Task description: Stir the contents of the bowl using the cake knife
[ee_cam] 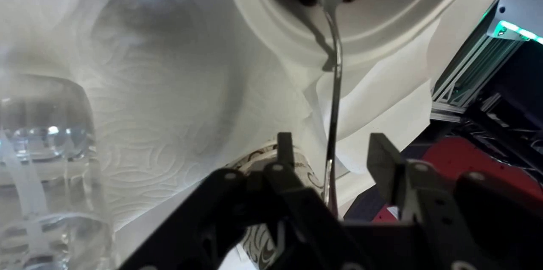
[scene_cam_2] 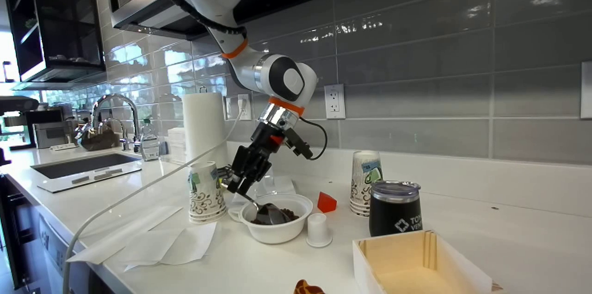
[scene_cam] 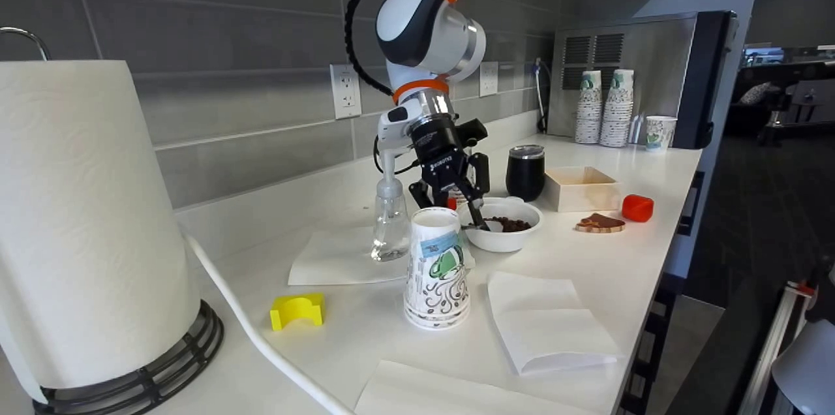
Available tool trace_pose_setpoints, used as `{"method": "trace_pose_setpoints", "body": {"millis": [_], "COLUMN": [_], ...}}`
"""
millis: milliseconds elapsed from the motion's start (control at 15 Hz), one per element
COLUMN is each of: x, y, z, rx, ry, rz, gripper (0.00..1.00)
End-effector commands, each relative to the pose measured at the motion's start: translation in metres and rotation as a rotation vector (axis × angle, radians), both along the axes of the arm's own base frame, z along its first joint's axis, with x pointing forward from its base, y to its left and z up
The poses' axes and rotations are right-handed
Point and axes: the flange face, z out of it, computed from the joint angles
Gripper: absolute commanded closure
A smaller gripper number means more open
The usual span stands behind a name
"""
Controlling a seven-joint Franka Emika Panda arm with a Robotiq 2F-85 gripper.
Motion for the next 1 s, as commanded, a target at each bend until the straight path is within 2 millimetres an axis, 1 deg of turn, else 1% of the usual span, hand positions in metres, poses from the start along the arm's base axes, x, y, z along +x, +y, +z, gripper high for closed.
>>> {"method": "trace_pose_setpoints", "body": {"millis": [0,67,200,400,533,667,933], "x": [0.004,0.004,0.005,0.003,0.001,-0.001,-0.006], "y": [0.0,0.0,-0.001,-0.002,-0.005,-0.01,-0.025], "z": [0.003,0.004,0.006,0.009,0.015,0.025,0.05], "rx": [-0.004,-0.003,0.0,0.006,0.019,0.044,0.099], "ry": [-0.015,-0.017,-0.019,-0.024,-0.039,-0.065,-0.137], "rz": [0.006,0.006,0.003,0.003,0.003,0.005,0.003], "gripper": [0.19,0.11,0.0,0.0,0.0,0.0,0.0]}}
